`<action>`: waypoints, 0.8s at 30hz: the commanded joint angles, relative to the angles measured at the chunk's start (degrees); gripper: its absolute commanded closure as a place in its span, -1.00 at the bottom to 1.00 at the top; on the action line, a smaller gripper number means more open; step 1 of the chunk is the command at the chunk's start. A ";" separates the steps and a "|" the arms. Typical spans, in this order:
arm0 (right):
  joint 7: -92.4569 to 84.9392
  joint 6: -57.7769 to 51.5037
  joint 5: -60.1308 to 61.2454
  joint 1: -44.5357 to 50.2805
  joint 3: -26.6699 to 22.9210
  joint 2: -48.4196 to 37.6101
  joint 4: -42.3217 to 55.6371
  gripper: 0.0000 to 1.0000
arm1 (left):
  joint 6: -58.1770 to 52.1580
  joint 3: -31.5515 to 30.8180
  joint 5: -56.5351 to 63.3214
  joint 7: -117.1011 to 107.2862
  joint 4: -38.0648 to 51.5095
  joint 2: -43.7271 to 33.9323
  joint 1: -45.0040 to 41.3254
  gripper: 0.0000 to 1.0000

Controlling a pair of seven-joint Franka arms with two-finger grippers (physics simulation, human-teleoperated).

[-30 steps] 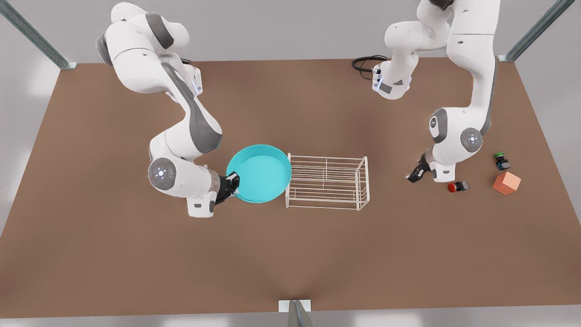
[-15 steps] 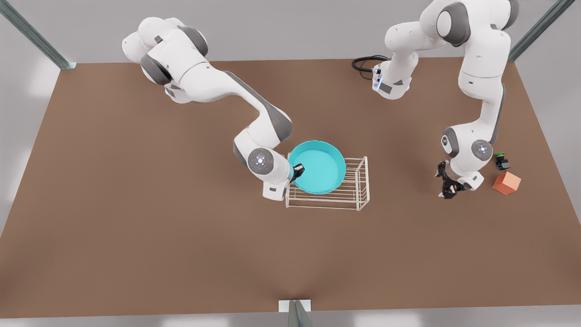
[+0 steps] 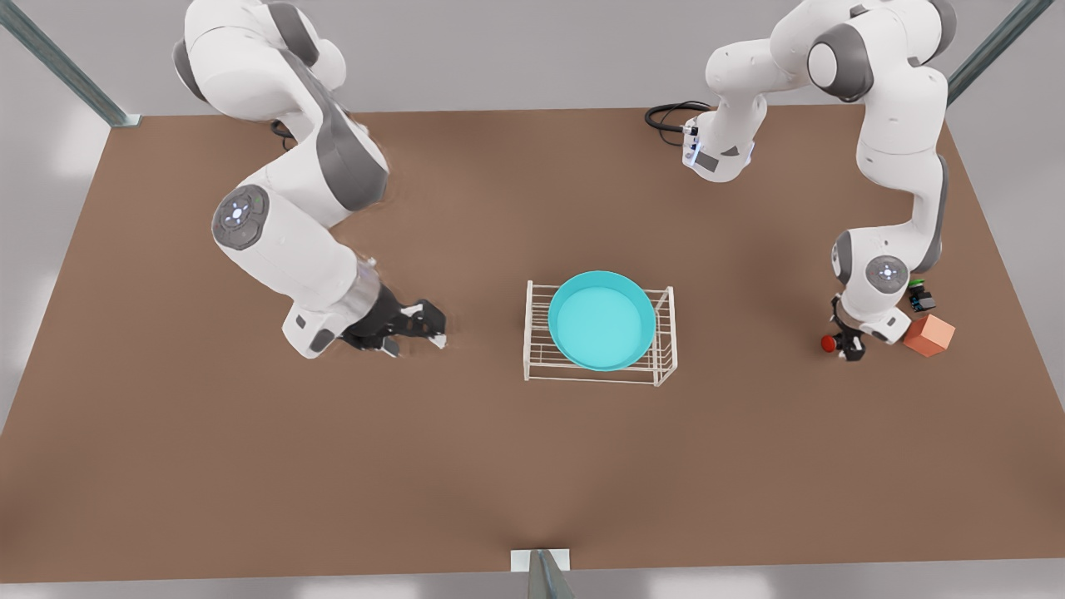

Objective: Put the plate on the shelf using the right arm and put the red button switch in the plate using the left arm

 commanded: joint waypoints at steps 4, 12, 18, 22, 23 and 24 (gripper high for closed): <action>-20.58 -10.68 -19.64 -14.69 0.40 -1.73 -13.27 -1.00 | 0.43 2.17 2.73 -9.77 -0.13 0.18 0.44 -1.00; -23.39 8.50 -15.23 -23.24 0.32 -15.53 -40.89 -1.00 | 2.02 1.56 2.64 -10.56 0.23 1.41 -0.17 -1.00; -23.48 8.50 -15.23 -23.68 0.32 -15.27 -40.81 -1.00 | 1.58 1.56 2.64 -10.47 0.14 0.88 -0.26 -1.00; -24.01 8.50 -15.14 -23.68 0.32 -14.83 -40.81 -1.00 | 1.49 1.56 2.64 -10.73 -0.04 0.80 -0.88 -1.00; -24.09 8.59 -15.14 -23.68 0.32 -14.74 -40.81 -1.00 | 1.49 1.47 2.64 -10.73 0.05 0.88 -0.88 -1.00; -24.09 8.59 -15.14 -23.68 0.32 -14.74 -40.81 -1.00 | 1.49 1.47 2.64 -10.73 0.05 0.97 -0.88 -1.00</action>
